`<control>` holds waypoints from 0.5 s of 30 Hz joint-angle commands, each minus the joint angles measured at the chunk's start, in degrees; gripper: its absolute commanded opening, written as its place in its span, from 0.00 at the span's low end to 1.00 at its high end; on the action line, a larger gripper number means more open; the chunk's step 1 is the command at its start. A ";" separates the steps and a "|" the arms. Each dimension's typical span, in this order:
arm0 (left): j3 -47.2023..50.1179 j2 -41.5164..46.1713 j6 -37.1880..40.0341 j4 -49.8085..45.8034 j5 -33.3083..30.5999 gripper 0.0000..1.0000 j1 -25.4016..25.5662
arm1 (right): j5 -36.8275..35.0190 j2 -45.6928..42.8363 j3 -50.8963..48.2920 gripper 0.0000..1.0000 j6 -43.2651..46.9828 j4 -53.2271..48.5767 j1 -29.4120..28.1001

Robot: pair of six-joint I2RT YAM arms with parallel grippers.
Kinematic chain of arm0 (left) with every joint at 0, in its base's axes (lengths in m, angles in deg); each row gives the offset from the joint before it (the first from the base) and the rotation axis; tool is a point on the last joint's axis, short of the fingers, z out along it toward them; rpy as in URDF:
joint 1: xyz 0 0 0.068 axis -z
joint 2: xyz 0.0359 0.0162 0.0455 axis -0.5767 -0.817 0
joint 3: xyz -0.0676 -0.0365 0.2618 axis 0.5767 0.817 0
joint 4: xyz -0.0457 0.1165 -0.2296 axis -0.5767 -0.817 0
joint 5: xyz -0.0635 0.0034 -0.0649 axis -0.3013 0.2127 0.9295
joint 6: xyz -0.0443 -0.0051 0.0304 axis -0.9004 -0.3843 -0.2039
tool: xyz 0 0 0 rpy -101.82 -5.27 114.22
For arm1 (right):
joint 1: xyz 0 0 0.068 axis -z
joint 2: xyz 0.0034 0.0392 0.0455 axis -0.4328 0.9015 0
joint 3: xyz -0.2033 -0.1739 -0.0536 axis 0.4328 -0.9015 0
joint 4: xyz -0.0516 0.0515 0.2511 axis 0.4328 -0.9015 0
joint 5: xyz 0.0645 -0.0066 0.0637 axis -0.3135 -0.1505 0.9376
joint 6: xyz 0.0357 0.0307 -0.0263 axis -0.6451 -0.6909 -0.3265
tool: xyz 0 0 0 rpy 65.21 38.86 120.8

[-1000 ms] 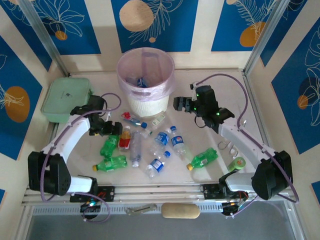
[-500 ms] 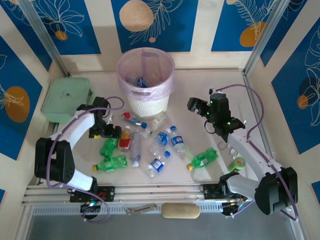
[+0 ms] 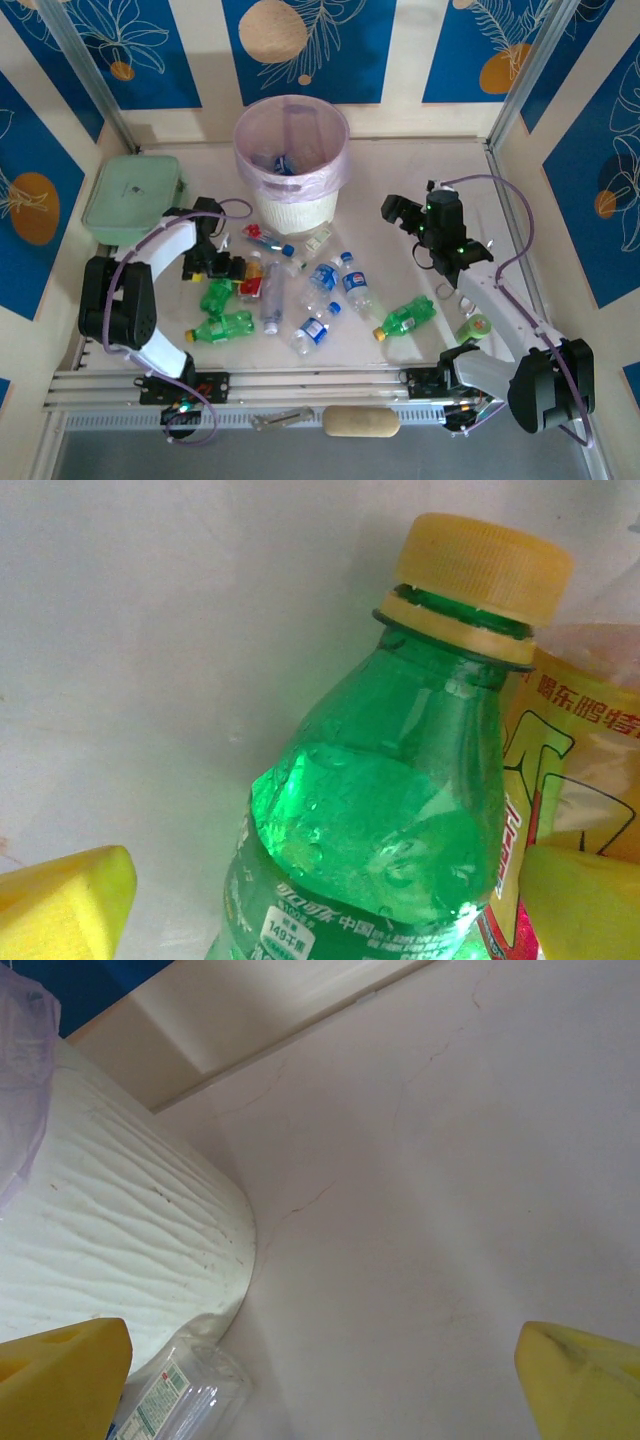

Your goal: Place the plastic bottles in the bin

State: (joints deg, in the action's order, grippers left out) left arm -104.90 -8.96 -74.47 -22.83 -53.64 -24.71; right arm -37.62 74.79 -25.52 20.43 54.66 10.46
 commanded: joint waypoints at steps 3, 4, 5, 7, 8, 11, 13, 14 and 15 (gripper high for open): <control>2.64 -3.10 -2.28 3.08 -1.92 0.96 1.87 | 1.22 -1.63 -0.85 0.99 -1.47 1.29 0.96; 3.08 -3.37 -2.60 3.57 -1.36 0.95 1.96 | 1.23 -1.72 -0.91 0.99 -1.49 1.28 1.16; 3.39 -3.51 -2.95 3.99 -0.95 0.94 2.06 | 1.19 -1.81 -0.93 0.99 -1.58 1.29 1.27; 4.01 -3.73 -3.45 4.70 -1.11 0.93 2.54 | 1.27 -1.98 -1.04 0.99 -1.72 1.36 1.44; 4.11 -3.75 -3.67 4.76 -1.35 0.93 2.75 | 1.39 -1.98 -1.02 0.99 -1.76 1.46 1.54; 4.20 -3.48 -4.08 4.53 -2.35 0.93 3.30 | 1.65 -1.99 -1.01 0.99 -2.06 1.45 1.70; 4.25 -2.54 -4.30 4.53 -3.07 0.92 3.32 | 1.71 -1.98 -1.08 0.99 -2.23 1.58 1.73; 4.29 -2.22 -4.27 4.62 -3.42 0.92 3.38 | 1.77 -1.94 -1.09 0.99 -2.33 1.66 1.71; 4.37 -1.95 -4.46 4.61 -3.81 0.91 3.34 | 1.87 -1.99 -1.17 0.99 -2.45 1.84 1.78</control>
State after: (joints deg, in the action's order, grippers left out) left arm -100.95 -12.63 -77.99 -18.22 -55.48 -21.63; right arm -36.59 73.76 -25.83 19.16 54.82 11.91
